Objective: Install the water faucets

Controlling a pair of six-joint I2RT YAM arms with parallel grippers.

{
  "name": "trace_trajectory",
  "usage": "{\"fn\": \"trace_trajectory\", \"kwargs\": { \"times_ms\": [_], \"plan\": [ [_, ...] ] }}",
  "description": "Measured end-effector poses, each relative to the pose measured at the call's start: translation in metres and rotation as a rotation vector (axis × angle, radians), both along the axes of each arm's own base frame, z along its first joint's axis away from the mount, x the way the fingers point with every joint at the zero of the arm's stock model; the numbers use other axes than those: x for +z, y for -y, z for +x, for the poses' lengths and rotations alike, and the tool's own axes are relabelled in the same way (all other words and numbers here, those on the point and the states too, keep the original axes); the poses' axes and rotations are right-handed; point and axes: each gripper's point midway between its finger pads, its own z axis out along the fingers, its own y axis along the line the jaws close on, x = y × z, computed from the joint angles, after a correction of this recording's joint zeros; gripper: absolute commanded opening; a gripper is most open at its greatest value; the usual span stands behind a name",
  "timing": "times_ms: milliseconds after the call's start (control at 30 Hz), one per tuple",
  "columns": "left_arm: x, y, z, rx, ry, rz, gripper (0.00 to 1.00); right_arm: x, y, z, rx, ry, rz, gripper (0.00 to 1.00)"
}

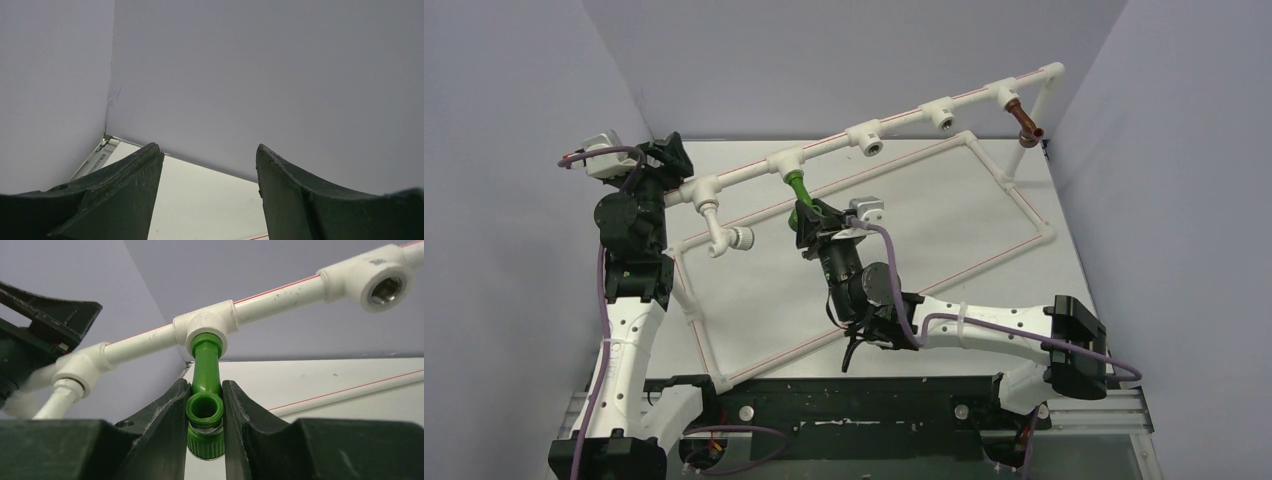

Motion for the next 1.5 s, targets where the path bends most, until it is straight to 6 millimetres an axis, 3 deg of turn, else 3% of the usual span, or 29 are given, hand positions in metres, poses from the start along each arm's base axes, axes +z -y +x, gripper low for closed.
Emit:
{"fn": "trace_trajectory", "kwargs": {
  "times_ms": [767,1233,1500],
  "plan": [
    [0.0005,0.0015,-0.0011,-0.010,0.002,0.001,0.66,-0.0070,-0.0020,-0.0045,0.222,-0.485,0.998,0.00],
    [0.0004,0.0009,-0.0012,-0.008,0.002,0.001,0.66,-0.0087,-0.0023,-0.0046,0.262,-0.610,1.199,0.00],
    [0.0004,0.0016,-0.0013,-0.012,0.002,0.002,0.66,-0.0082,-0.0019,-0.0068,0.273,-0.638,1.215,0.50]
  ]
}}
